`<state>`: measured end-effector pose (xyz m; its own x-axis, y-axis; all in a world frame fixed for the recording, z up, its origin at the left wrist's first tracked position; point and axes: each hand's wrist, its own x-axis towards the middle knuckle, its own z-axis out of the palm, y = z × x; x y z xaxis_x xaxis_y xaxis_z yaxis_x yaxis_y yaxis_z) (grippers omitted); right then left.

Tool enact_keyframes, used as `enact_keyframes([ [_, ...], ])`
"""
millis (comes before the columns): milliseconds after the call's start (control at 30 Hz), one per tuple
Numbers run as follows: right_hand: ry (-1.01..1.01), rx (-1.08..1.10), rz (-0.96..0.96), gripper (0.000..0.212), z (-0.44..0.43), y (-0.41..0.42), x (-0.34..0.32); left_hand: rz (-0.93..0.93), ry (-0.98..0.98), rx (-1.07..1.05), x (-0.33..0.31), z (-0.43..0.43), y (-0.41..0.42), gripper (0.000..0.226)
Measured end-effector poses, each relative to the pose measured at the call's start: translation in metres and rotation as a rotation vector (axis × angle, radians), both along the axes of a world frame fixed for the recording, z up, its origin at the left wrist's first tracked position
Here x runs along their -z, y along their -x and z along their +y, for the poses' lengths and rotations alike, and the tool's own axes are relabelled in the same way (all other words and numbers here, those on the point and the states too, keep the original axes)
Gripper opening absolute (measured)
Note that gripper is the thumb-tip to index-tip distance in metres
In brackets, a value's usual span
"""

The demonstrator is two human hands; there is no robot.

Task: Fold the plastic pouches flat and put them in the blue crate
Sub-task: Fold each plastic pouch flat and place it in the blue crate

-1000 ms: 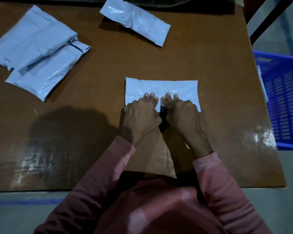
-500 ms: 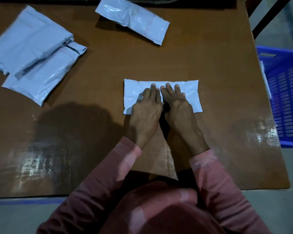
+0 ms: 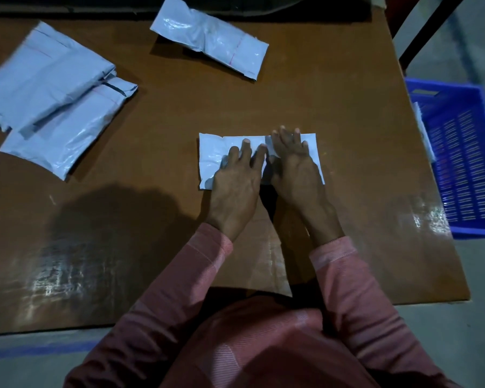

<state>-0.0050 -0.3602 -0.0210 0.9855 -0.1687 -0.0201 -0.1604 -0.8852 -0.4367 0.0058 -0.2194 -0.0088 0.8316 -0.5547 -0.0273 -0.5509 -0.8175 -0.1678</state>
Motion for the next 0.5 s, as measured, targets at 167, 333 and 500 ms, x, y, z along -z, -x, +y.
enact_keyframes([
  [167,0.023,0.072,-0.053,0.053,0.004,0.011,0.024,-0.016,-0.012,0.020,0.002,-0.003,-0.002,0.070],
  [333,-0.026,0.033,0.046,0.055,-0.004,0.003,0.017,-0.028,-0.031,-0.019,0.004,-0.004,-0.003,0.068],
  [500,0.063,0.085,-0.089,0.054,-0.011,-0.013,0.008,-0.017,-0.051,-0.034,0.005,-0.003,-0.002,0.072],
])
